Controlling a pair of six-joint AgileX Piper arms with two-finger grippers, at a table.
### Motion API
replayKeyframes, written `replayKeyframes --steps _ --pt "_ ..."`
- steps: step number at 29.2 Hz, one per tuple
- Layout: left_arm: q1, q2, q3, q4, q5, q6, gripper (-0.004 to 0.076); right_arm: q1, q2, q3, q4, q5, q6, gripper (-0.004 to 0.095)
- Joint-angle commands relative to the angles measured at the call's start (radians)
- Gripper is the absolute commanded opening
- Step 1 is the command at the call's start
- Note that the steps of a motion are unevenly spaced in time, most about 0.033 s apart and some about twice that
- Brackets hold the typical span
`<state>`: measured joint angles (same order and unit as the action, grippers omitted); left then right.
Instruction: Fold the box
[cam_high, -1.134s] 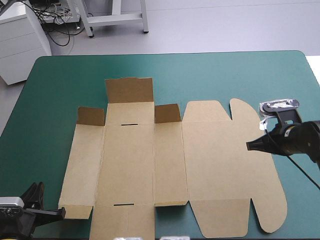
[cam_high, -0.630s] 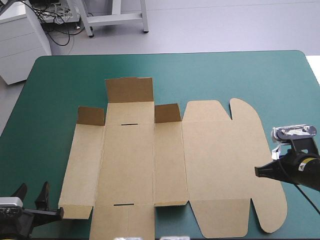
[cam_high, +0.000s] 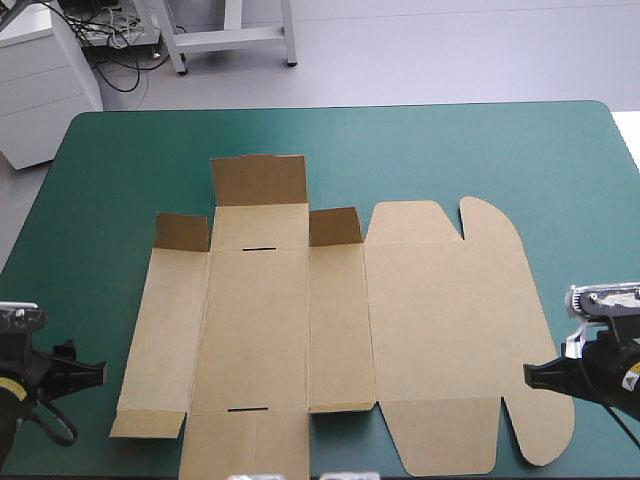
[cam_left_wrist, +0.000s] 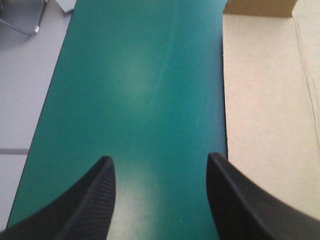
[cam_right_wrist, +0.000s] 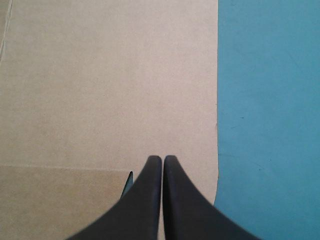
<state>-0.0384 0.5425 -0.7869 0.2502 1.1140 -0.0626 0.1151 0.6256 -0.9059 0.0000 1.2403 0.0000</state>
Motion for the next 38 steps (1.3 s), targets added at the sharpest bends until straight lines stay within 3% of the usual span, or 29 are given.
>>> replayKeyframes --steps 1,13,21,24,29,38 --pt "-0.005 0.121 -0.075 0.019 -0.025 -0.004 0.0395 -0.008 -0.04 0.022 0.0 -0.06 0.014 -0.0006" --pt "0.052 0.377 -0.107 0.009 0.006 0.003 0.0396 -0.008 -0.122 0.183 0.0 -0.092 0.017 -0.0006" --pt "0.282 0.516 -0.107 -0.387 -0.003 0.227 0.0398 -0.008 -0.122 0.183 0.0 -0.094 0.017 -0.0006" --pt "0.315 0.601 -0.107 -0.457 0.022 0.27 0.043 -0.008 -0.122 0.183 0.0 -0.096 0.017 -0.0006" --pt "0.314 0.671 -0.107 -0.392 0.052 0.233 0.0564 -0.008 -0.122 0.183 0.0 -0.101 0.017 -0.0006" --pt "0.314 0.689 -0.107 -0.456 0.077 0.24 0.0568 -0.008 -0.122 0.183 0.0 -0.111 0.01 -0.0006"
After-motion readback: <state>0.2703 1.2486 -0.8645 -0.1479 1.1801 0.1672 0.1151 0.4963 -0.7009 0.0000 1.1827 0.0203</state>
